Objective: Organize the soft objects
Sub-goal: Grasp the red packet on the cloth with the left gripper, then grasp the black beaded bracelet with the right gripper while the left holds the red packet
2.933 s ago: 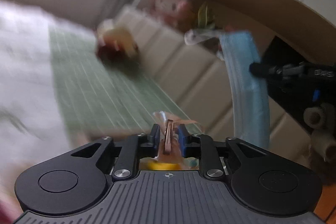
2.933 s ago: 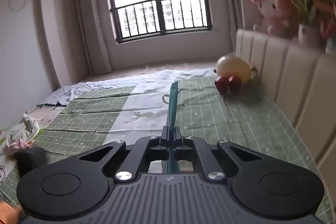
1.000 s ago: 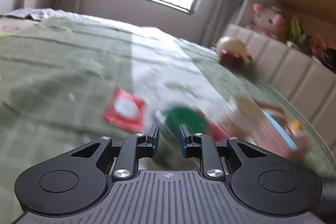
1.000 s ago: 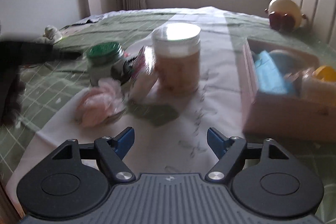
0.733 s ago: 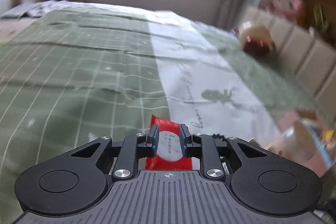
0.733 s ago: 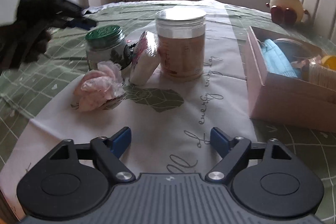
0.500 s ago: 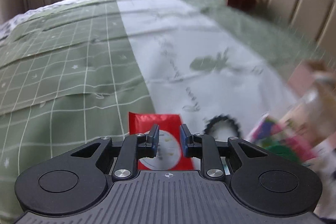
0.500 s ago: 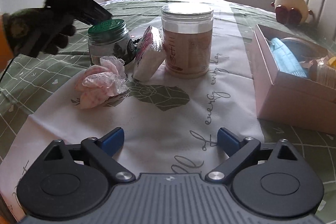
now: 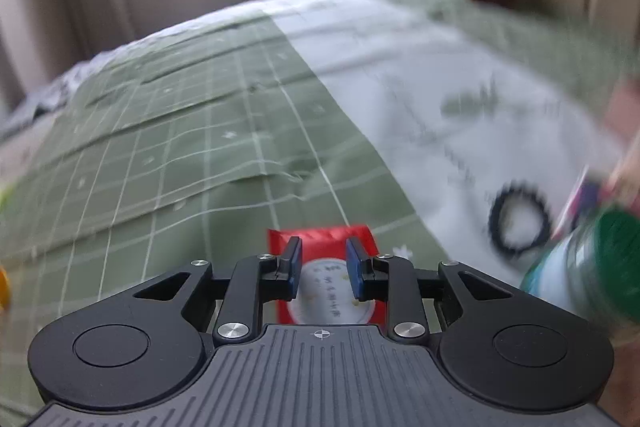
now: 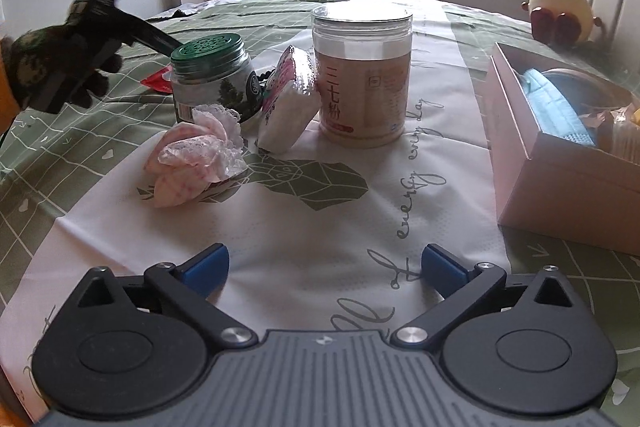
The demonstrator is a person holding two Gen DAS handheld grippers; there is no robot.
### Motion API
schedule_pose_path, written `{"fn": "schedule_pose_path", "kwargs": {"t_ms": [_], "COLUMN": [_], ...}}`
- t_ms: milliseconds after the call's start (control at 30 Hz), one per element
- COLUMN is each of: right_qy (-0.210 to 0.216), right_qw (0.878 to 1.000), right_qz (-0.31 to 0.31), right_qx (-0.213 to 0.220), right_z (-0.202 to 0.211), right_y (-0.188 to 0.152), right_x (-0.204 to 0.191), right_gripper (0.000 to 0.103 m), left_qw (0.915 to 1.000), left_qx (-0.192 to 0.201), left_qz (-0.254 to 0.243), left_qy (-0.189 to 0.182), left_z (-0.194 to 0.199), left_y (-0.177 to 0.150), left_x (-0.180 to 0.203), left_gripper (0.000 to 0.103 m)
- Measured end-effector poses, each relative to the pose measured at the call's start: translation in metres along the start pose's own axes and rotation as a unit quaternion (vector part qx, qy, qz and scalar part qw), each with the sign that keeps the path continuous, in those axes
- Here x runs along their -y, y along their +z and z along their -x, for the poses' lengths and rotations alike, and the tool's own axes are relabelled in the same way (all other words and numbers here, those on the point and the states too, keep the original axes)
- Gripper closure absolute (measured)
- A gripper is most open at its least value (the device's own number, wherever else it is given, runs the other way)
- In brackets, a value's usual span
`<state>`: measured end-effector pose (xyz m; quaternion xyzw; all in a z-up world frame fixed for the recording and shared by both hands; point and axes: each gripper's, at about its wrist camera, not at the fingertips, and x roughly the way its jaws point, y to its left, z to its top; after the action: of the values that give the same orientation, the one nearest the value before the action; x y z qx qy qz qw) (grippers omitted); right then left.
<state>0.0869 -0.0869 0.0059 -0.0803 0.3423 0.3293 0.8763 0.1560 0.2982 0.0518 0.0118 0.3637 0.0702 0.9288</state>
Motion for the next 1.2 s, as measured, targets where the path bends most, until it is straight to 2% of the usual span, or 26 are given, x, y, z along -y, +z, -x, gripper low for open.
{"fn": "schedule_pose_path", "kwargs": {"t_ms": [67,233,300,467,500,567,600,667,733,767,900,1100,1167,1200], "right_qy": [0.001,0.001,0.0,0.003,0.003,0.004,0.005,0.006,0.007,0.007,0.009,0.014,0.015,0.015], "right_qw": [1.0,1.0,1.0,1.0,1.0,1.0,1.0,1.0,1.0,1.0,1.0,1.0,1.0,1.0], "right_qz": [-0.001,-0.001,-0.001,0.0,0.0,0.001,0.0,0.001,0.0,0.0,-0.001,-0.003,-0.002,-0.001], "right_qx": [0.0,0.001,0.001,0.002,0.002,0.002,0.001,0.0,0.0,0.0,-0.001,-0.003,-0.005,-0.007], "right_z": [0.0,0.0,0.0,0.001,0.001,0.001,0.001,0.0,0.0,0.0,-0.001,-0.002,-0.002,-0.002], "right_y": [0.0,0.0,0.0,-0.001,-0.001,-0.001,-0.001,0.0,0.0,0.0,0.0,0.001,0.001,0.001], "right_x": [0.0,0.0,0.0,0.0,0.0,0.0,0.001,0.001,0.001,0.001,0.002,0.003,0.003,0.003], "right_gripper": [0.0,0.0,0.0,0.0,0.0,0.0,0.0,0.0,0.0,0.0,0.0,0.0,0.0,0.0], "left_qw": [0.9997,0.9983,0.9979,0.9973,0.9978,0.9982,0.9967,0.996,0.9975,0.9981,0.9935,0.9943,0.9956,0.9972], "left_qx": [0.009,-0.042,-0.033,-0.033,-0.022,0.005,0.007,-0.008,-0.04,-0.044,-0.044,-0.034,-0.019,0.002], "left_qz": [0.023,-0.029,-0.048,-0.028,-0.036,-0.06,-0.069,-0.054,-0.011,0.009,0.085,0.049,0.04,0.025], "left_qy": [-0.005,-0.027,-0.03,-0.059,-0.051,0.005,0.043,0.07,0.056,0.042,-0.061,-0.088,-0.083,-0.07], "left_z": [0.009,-0.008,-0.014,-0.012,-0.008,0.002,0.003,0.0,-0.009,-0.012,-0.016,-0.015,-0.008,-0.002], "left_y": [-0.002,-0.011,-0.014,-0.009,-0.009,-0.011,-0.01,-0.009,-0.009,-0.01,-0.011,-0.012,-0.011,-0.01], "left_x": [-0.008,0.018,0.029,0.027,0.026,0.031,0.031,0.025,0.011,0.005,-0.009,0.009,0.015,0.018], "left_gripper": [0.077,0.075,0.064,0.063,0.063,0.062,0.063,0.064,0.064,0.067,0.065,0.065,0.066,0.066]}}
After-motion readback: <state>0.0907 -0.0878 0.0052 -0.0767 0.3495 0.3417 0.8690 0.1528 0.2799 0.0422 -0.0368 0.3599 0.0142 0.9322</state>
